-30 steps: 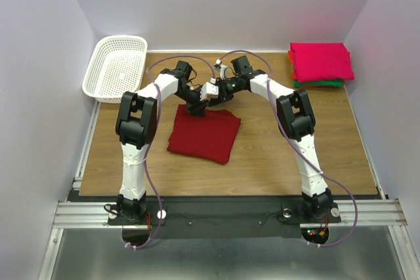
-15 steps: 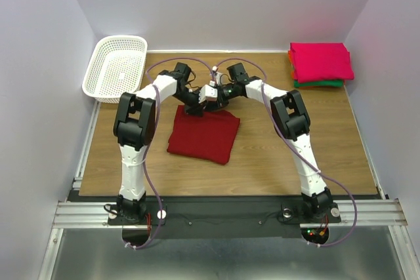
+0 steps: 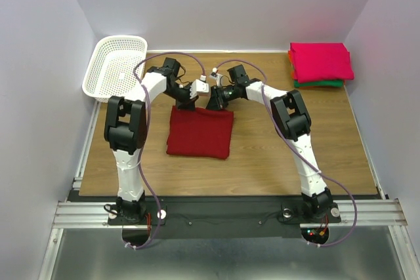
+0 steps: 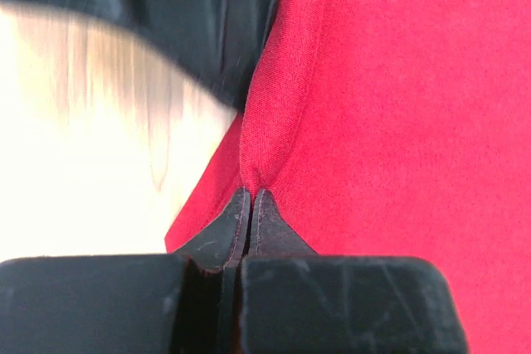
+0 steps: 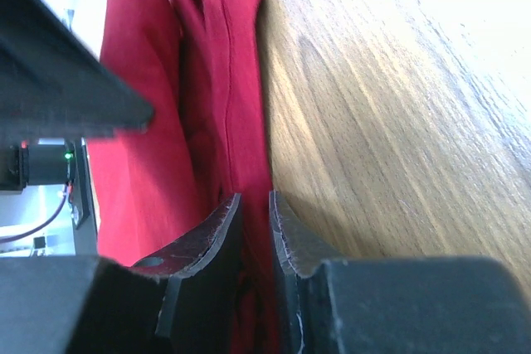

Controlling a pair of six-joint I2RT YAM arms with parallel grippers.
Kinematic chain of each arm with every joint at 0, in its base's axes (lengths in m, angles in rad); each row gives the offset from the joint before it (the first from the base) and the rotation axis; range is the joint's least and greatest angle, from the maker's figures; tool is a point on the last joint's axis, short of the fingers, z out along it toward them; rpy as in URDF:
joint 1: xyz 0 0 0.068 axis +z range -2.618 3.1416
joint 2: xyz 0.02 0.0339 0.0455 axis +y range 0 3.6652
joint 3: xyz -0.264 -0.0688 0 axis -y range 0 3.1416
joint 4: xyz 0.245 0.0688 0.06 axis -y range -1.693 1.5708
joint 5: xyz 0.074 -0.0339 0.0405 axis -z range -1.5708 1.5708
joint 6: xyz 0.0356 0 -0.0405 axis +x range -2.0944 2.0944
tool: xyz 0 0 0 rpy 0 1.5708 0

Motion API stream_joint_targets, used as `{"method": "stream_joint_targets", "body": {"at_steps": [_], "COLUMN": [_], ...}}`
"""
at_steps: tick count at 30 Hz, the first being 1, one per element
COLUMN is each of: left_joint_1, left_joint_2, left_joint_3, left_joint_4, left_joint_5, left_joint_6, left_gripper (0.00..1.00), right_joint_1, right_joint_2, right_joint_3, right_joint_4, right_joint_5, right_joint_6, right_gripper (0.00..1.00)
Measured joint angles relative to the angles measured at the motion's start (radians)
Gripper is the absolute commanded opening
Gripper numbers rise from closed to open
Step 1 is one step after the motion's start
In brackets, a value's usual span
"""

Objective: Fold and stack the t-shirts
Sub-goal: Fold the tshirt

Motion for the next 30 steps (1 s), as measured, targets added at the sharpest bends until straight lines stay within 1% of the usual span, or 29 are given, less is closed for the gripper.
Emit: {"method": "stream_joint_targets", "body": {"at_steps": [5,6,9,11,12,13,14,16,18,19,21,24,26,27,28,29,30], "left_joint_1": [0.03,0.034,0.035,0.034,0.034,0.032,0.031,0.031,0.036,0.042,0.062,0.116,0.158,0.188,0.204,0.216,0.219], "left_joint_2": [0.0,0.0,0.002,0.004,0.007,0.011,0.017,0.032,0.045,0.045,0.041,0.0,-0.067,-0.125,-0.157,-0.2,-0.225], "left_joint_3": [0.0,0.0,0.0,0.0,0.002,0.004,0.01,0.029,0.048,0.05,0.05,0.0,-0.081,-0.14,-0.171,-0.214,-0.237], "left_joint_4": [-0.006,-0.005,0.0,0.009,0.019,0.031,0.043,0.059,0.086,0.103,0.138,0.241,0.309,0.345,0.37,0.408,0.431], "left_joint_5": [-0.001,-0.001,-0.001,-0.001,-0.002,-0.005,-0.009,-0.022,-0.035,-0.038,-0.037,-0.018,0.005,0.023,0.034,0.065,0.087], "left_joint_6": [0.002,0.002,-0.001,-0.009,-0.019,-0.031,-0.041,-0.067,-0.101,-0.123,-0.183,-0.309,-0.401,-0.465,-0.5,-0.565,-0.602], "left_gripper": [0.0,0.03,0.11,0.11,0.12,0.14,0.16,0.27,0.38,0.4,0.41,0.42,0.42,0.42,0.42,0.42,0.42], "right_joint_1": [0.0,0.0,0.0,0.001,0.002,0.002,0.006,0.011,0.012,0.01,-0.003,-0.026,-0.042,-0.049,-0.054,-0.056,-0.057], "right_joint_2": [0.0,0.0,-0.001,-0.005,-0.006,-0.01,-0.012,-0.023,-0.04,-0.05,-0.082,-0.164,-0.255,-0.302,-0.347,-0.375,-0.415], "right_joint_3": [0.0,0.0,0.0,0.003,0.008,0.022,0.035,0.071,0.097,0.107,0.11,0.087,0.035,0.003,-0.026,-0.046,-0.083], "right_joint_4": [0.0,0.0,-0.001,-0.01,-0.015,-0.026,-0.032,-0.039,-0.047,-0.048,-0.056,-0.072,-0.072,-0.07,-0.065,-0.062,-0.039], "right_joint_5": [0.0,0.0,0.002,0.012,0.022,0.052,0.076,0.188,0.307,0.372,0.465,0.533,0.529,0.497,0.46,0.421,0.348], "right_joint_6": [-0.005,-0.006,-0.006,-0.01,-0.014,-0.022,-0.031,-0.074,-0.123,-0.148,-0.187,-0.204,-0.189,-0.163,-0.14,-0.11,-0.069], "right_gripper": [0.26,0.26,0.31,0.34,0.38,0.43,0.45,0.52,0.55,0.55,0.55,0.54,0.47,0.42,0.4,0.38,0.38]}}
